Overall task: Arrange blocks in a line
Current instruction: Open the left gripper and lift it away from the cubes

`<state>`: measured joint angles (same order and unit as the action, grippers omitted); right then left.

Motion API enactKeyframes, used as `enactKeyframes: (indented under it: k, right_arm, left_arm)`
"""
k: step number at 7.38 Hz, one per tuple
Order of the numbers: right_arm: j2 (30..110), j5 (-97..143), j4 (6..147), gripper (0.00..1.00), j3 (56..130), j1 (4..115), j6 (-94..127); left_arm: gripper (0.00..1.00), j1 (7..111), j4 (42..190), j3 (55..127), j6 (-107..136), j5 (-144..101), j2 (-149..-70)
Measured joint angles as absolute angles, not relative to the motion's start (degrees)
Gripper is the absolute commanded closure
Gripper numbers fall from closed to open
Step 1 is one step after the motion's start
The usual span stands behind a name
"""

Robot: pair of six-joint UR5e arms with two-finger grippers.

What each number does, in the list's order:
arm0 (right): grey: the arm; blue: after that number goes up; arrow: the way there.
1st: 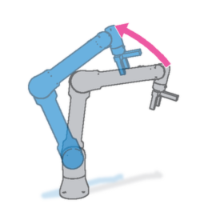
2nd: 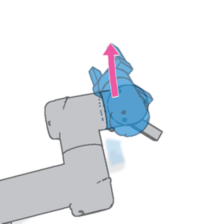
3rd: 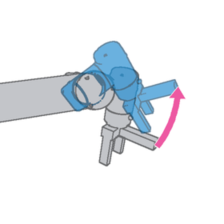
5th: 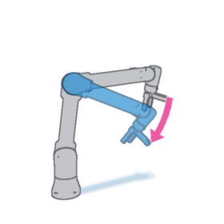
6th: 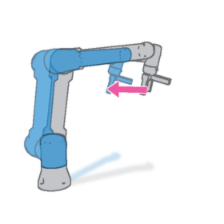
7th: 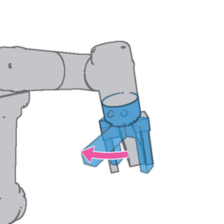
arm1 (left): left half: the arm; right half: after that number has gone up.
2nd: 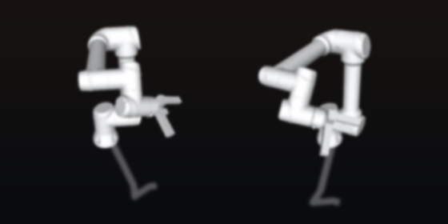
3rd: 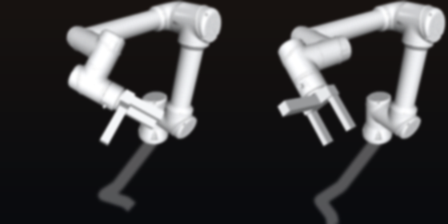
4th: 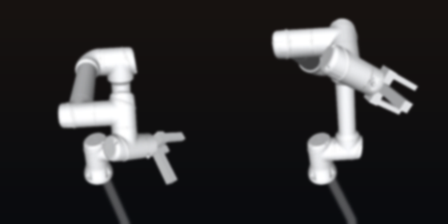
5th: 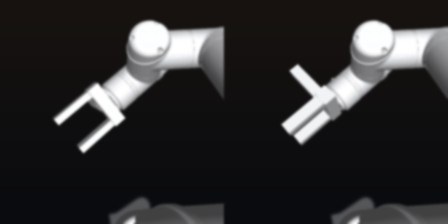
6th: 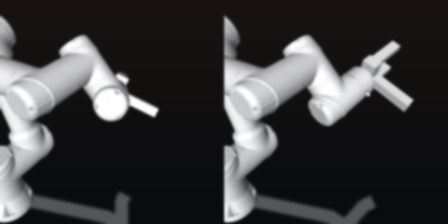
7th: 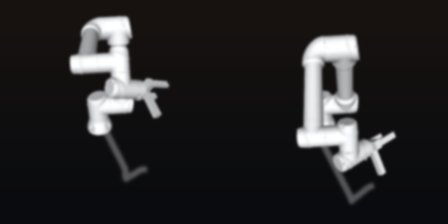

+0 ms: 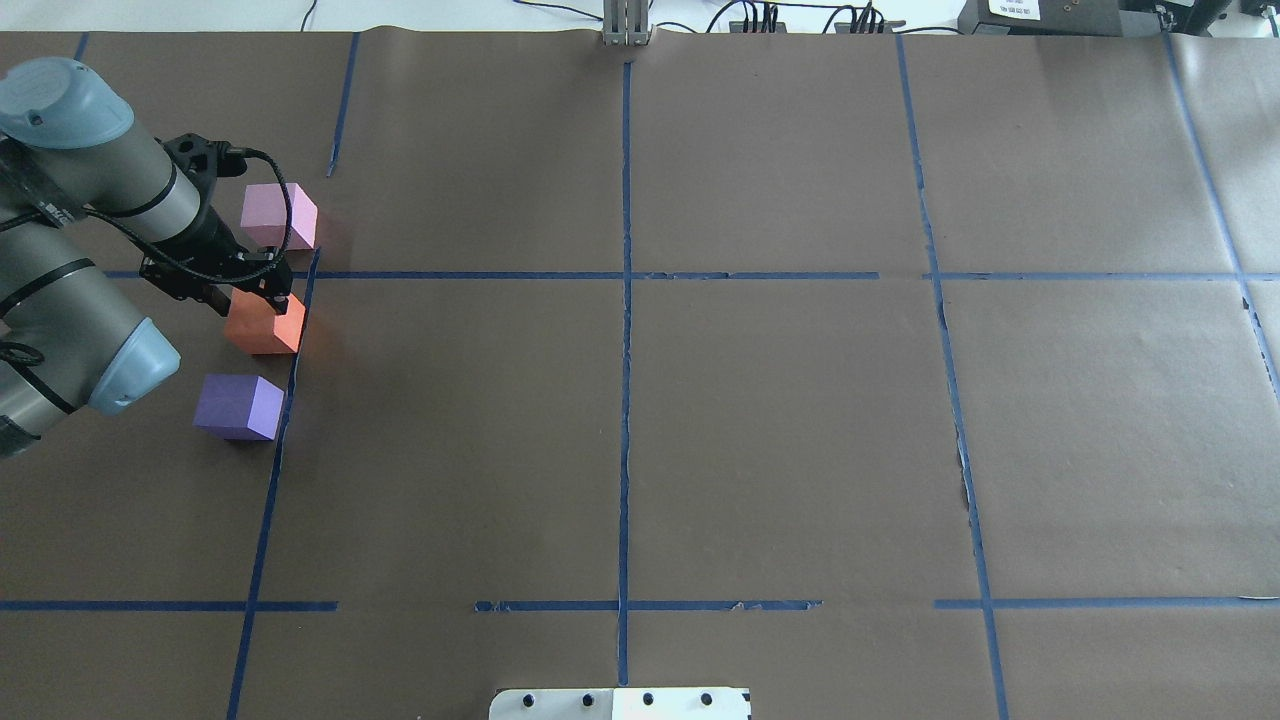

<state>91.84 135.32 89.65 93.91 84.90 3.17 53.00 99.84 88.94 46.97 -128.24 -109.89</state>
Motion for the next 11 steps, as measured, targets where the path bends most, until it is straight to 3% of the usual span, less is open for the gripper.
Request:
enactKeyframes:
  k: [1, 4, 7, 11]
  right_arm:
    - [91.8, 135.3, 89.6, 0.0, 93.9, 84.9, 3.2]
    - [91.8, 135.3, 89.6, 0.0, 93.9, 84.9, 3.2]
    - [91.8, 135.3, 89.6, 0.0, 93.9, 84.9, 3.2]
    - [91.8, 135.3, 89.6, 0.0, 93.9, 84.9, 3.2]
  left_arm:
    - [0.0, 53.0, 99.8, 88.9, 46.8, -128.1, -109.9]
    - [0.0, 53.0, 100.0, 89.7, 46.1, -127.7, -109.8]
    - [0.0, 54.7, 99.7, 96.4, 43.9, -127.8, -108.6]
    - [0.0, 65.4, 99.1, 101.6, 28.1, -128.4, -102.8]
